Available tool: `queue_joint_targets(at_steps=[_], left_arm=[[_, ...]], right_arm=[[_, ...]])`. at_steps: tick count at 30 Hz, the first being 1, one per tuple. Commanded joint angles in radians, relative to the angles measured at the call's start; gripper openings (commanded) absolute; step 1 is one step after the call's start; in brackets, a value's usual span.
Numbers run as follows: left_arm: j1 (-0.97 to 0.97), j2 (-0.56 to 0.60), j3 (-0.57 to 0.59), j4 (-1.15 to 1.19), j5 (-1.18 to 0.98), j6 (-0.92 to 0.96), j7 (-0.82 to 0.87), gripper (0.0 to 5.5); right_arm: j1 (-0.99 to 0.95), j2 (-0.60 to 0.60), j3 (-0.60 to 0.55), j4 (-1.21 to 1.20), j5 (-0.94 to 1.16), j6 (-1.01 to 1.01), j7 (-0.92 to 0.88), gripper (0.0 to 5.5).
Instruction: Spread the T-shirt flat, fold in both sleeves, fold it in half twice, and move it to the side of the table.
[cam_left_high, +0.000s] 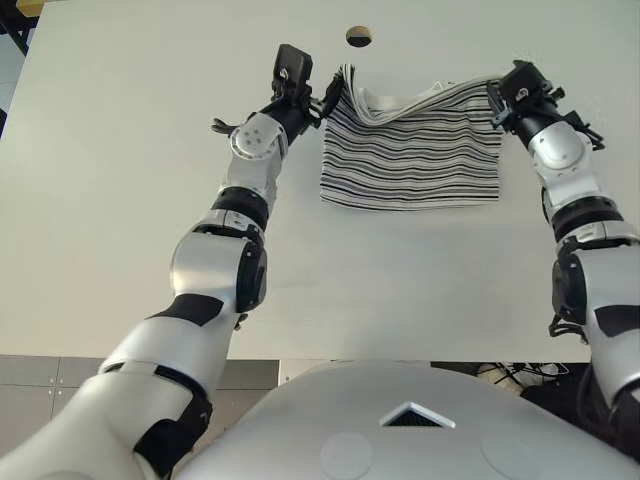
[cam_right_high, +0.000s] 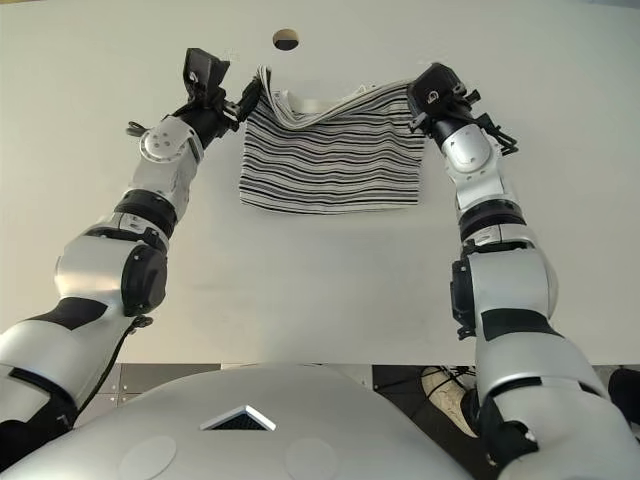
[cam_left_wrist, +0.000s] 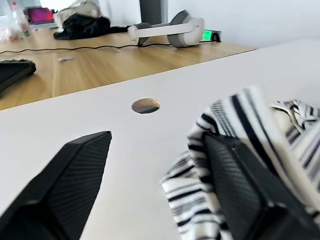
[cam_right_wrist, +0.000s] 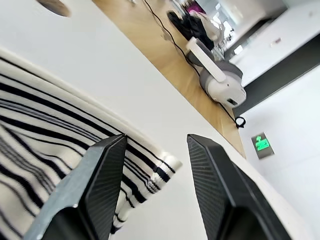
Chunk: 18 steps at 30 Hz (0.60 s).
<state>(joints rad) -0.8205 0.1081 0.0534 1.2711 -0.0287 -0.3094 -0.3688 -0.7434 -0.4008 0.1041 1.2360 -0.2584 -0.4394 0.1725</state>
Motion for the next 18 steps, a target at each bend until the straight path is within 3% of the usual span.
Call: queue_joint_targets(at_steps=[1, 5, 9, 11, 16, 18], left_arm=[[-0.027, 0.014, 0.035, 0.047, 0.003, 0.12, 0.121, 3.99], [-0.012, 0.053, 0.126, 0.063, -0.045, 0.196, 0.249, 4.64], [0.023, 0.101, 0.19, 0.06, -0.072, 0.196, 0.334, 5.21], [0.047, 0.108, 0.203, 0.043, -0.08, 0.158, 0.31, 5.48], [0.172, 0.089, 0.198, -0.09, -0.104, 0.01, 0.15, 5.48], [0.307, 0.056, 0.159, -0.298, -0.107, -0.053, 0.099, 5.48]], right_arm=[[-0.046, 0.046, -0.056, 0.029, 0.066, 0.098, 0.02, 2.24], [-0.059, 0.058, -0.091, 0.033, 0.099, 0.15, 0.02, 2.24], [-0.02, 0.047, -0.092, -0.015, 0.1, 0.077, 0.02, 2.24], [0.036, 0.025, -0.054, -0.107, 0.068, -0.019, 0.044, 2.24], [0.253, -0.134, 0.087, -0.459, -0.078, -0.154, 0.178, 2.24], [0.345, -0.248, 0.151, -0.548, -0.187, -0.166, 0.23, 2.24]])
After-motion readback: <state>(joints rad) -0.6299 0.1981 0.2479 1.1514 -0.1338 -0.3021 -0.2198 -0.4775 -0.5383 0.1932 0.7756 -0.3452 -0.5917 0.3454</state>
